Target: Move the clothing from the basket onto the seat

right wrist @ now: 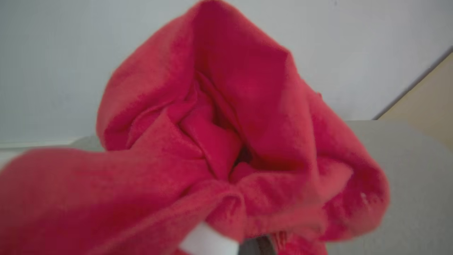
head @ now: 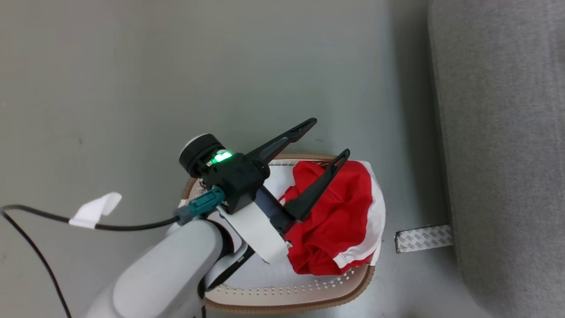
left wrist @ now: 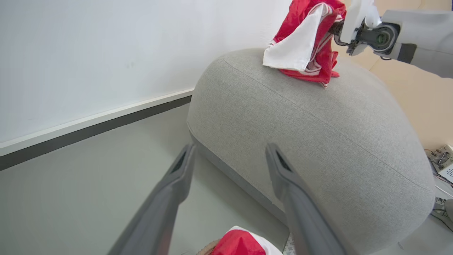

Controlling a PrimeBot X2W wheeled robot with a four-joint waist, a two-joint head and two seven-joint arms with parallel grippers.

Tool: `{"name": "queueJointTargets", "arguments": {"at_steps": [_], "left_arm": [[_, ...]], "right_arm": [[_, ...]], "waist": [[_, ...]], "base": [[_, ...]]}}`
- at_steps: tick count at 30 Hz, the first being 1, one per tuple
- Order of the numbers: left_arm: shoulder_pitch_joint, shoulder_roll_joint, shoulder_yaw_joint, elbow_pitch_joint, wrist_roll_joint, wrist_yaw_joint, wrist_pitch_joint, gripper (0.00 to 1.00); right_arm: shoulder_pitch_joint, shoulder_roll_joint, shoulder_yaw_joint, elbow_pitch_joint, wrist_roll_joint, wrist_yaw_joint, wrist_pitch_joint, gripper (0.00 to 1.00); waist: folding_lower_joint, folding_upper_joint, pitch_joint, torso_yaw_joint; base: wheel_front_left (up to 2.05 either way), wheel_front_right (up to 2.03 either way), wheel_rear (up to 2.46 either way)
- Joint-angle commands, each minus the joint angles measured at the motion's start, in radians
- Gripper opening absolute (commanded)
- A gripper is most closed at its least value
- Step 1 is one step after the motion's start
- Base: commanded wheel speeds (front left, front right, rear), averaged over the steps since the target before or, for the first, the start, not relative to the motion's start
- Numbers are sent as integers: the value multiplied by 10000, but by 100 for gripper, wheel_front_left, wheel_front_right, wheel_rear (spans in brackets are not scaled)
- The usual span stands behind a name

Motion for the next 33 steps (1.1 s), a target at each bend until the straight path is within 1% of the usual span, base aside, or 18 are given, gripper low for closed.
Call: {"name": "queueJointTargets", "arguments": {"at_steps": [1,4,8,9,10,11,12,13,17,20,25,29,33], "left_arm": [[-126,2,11,83,34,-36,-96,100],[-144,0,20,206,-25,-43,-170,100],[-163,-13,9,326,-54,-32,-236,100],[-160,-23,8,355,-62,-14,-254,100],[-152,-28,6,376,-74,7,-271,100],[-132,-28,3,401,-88,21,-287,100],[-132,-28,3,401,-88,21,-287,100],[-108,-32,-5,426,-101,25,-302,100],[69,-49,-48,603,-139,71,-354,100],[252,-74,-27,760,-252,148,-482,100],[757,-43,161,1105,-540,369,-741,100],[1239,35,459,1339,-880,625,-970,100],[1808,78,863,1472,-1213,953,-1163,100]], "right_arm": [[-116,-101,-150,485,-131,-23,488,0],[-116,2,-239,1046,-286,-22,1106,0],[-15,43,-350,1312,-653,-23,1244,0],[20,83,-365,1327,-702,-22,1238,8],[51,111,-377,1335,-747,-22,1230,37],[93,132,-375,1340,-784,-22,1233,77],[93,132,-375,1340,-784,-22,1233,77],[121,153,-362,1310,-831,-22,1196,100],[335,339,-170,1238,-976,-22,1211,100],[619,400,108,1154,-941,-23,1255,100],[1193,210,631,908,-748,-22,1225,100],[1757,83,1063,377,-368,-23,1082,100],[2431,-2,1528,-443,190,-22,1069,100]], "waist": [[-2,0,84,137],[-2,0,78,187],[-2,0,2,201],[-2,0,-43,193],[-2,0,-94,174],[-2,0,-153,150],[-2,0,-153,150],[-2,0,-219,125],[-2,0,-636,6],[-2,0,-1166,-69],[-2,0,-2312,-65],[-2,0,-3326,-14],[-2,0,-4327,64]], "base": [[0,0,0],[0,0,0],[0,0,0],[0,0,0],[0,0,0],[0,0,0],[0,0,0],[0,0,0],[0,0,0],[0,0,0],[0,0,0],[0,0,0],[0,0,0]]}}
